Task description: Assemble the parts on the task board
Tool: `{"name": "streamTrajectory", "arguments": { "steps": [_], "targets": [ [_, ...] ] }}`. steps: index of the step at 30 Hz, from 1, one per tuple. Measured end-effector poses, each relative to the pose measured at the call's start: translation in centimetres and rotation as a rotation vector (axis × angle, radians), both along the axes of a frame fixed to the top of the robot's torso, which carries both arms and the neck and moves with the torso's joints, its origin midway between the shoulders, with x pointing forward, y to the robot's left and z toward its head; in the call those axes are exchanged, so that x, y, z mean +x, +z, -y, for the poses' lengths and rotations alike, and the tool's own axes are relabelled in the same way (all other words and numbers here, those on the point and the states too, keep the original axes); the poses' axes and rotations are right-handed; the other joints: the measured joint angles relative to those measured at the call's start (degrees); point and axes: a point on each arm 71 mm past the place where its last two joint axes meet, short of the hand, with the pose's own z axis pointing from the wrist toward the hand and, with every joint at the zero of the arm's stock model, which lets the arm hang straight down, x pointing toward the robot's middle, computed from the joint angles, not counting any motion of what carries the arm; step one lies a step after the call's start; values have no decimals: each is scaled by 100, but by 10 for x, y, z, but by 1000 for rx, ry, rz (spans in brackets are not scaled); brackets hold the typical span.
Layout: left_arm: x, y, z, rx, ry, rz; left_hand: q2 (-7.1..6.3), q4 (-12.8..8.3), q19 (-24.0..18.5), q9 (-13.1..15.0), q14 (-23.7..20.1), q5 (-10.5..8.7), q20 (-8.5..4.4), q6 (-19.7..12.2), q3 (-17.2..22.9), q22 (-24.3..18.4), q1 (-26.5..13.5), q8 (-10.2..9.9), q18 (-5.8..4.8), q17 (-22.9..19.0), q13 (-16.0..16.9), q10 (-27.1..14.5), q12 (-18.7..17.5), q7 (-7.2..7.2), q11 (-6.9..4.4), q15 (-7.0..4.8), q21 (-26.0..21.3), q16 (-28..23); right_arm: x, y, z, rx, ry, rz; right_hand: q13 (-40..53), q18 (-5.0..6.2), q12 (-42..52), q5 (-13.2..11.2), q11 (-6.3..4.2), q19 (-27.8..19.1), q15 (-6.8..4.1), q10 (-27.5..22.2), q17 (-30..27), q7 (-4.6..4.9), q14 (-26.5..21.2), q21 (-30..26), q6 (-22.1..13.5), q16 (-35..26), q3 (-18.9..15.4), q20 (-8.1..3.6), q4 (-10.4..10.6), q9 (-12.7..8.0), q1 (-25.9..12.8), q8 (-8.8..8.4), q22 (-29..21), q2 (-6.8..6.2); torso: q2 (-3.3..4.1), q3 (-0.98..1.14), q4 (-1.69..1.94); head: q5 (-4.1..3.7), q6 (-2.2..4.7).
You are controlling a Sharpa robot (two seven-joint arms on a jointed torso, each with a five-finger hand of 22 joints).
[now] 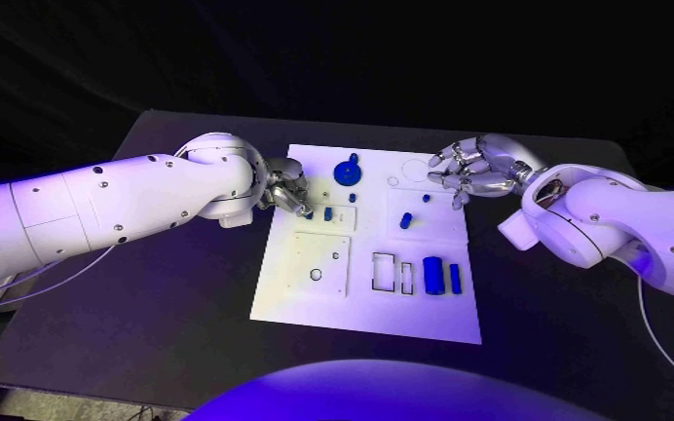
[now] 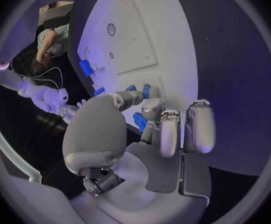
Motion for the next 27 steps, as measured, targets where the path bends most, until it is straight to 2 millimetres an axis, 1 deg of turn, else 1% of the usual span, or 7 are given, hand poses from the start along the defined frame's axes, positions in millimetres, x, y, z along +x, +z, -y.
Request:
{"name": "streamTrajectory", "arguments": {
  "steps": [5, 7, 9, 10, 12, 13, 27],
  "targets": [
    [1, 0, 1, -2, 5, -4, 30, 0, 0, 1, 0, 0, 0, 10, 0, 0, -30, 1, -1, 0, -27, 0, 0, 10, 0, 0, 0, 0, 0, 0, 0, 3, -1, 2, -69, 0, -33, 0, 0, 30, 0, 0, -8, -1, 0, -71, -1, -67, 17, 31, -17, 0, 0, 0, -69, 0, 0, 0, -2, -8, -4],
    [1, 0, 1, -4, 7, -6, 68, 0, 0, 0, 0, 0, 0, 12, 0, -1, -86, 5, -1, 0, 44, 60, 50, 12, 2, 0, 0, 0, 0, 0, 0, 3, -2, 2, -82, 0, -33, 0, 0, 30, 0, 0, -8, -1, 0, -71, -2, -67, 17, 31, -17, -5, 0, 0, -84, 0, 0, 2, -2, -12, -9],
    [1, 0, 1, -4, 9, -9, 61, 0, 0, -7, 0, 0, 0, 58, 0, 3, -175, 6, 0, 0, 93, 94, 62, 3, -29, 0, 0, 0, 0, 0, 0, 4, -3, 2, -84, 0, -33, 0, 0, 29, 0, 0, -8, -3, 0, -71, -4, -67, 17, 31, -17, -6, 0, 0, -86, 0, 0, 3, -3, -17, -15],
    [1, -1, 1, -5, 10, -10, 43, 0, 0, -12, 12, 0, 0, 93, 0, 11, -197, 7, 0, 0, 111, 105, 69, -30, -39, -12, 0, 0, 0, 0, 0, 4, -3, 2, -84, 0, -33, 0, 0, 29, 0, 0, -8, -9, 0, -71, -11, -67, 17, 31, -17, -6, 0, 0, -85, 0, 0, 3, -2, -19, -17],
    [1, -1, 1, -6, 12, -12, 39, -5, 12, -21, 22, 0, -12, 95, -2, 25, -253, 18, -1, 0, 136, 124, 92, -31, -22, -21, 21, 0, 0, 0, 0, 4, -4, 3, -84, 0, -33, 0, 0, 29, 0, 0, -7, -9, 1, -71, -11, -67, 17, 31, -17, -6, 0, 0, -86, 0, 0, 3, -3, -20, -18],
    [1, -1, 1, -6, 13, -13, 17, -207, 21, -30, 22, -22, -21, 108, 156, 25, -284, 19, 0, 0, 148, 132, 92, -36, -29, -21, 22, 0, 0, 0, 0, 4, -4, 3, -84, 0, -33, 0, 0, 29, 0, 0, -8, -9, 1, -71, -12, -67, 17, 32, -17, -6, 0, 0, -85, 0, 0, 3, -3, -24, -19],
    [2, -1, 1, -8, 20, -22, 44, -261, 21, -43, 1, -57, -21, 142, 102, 31, -409, 20, 0, 0, 223, 167, 139, -39, -60, -42, 21, 0, 0, 0, 1, 5, -6, 3, -106, 0, -33, 0, 3, 28, 0, 4, -7, -11, 1, -93, -15, -101, 17, 32, -17, -6, 0, 23, -109, 0, 4, 3, -3, -40, -41]
  ]
}}
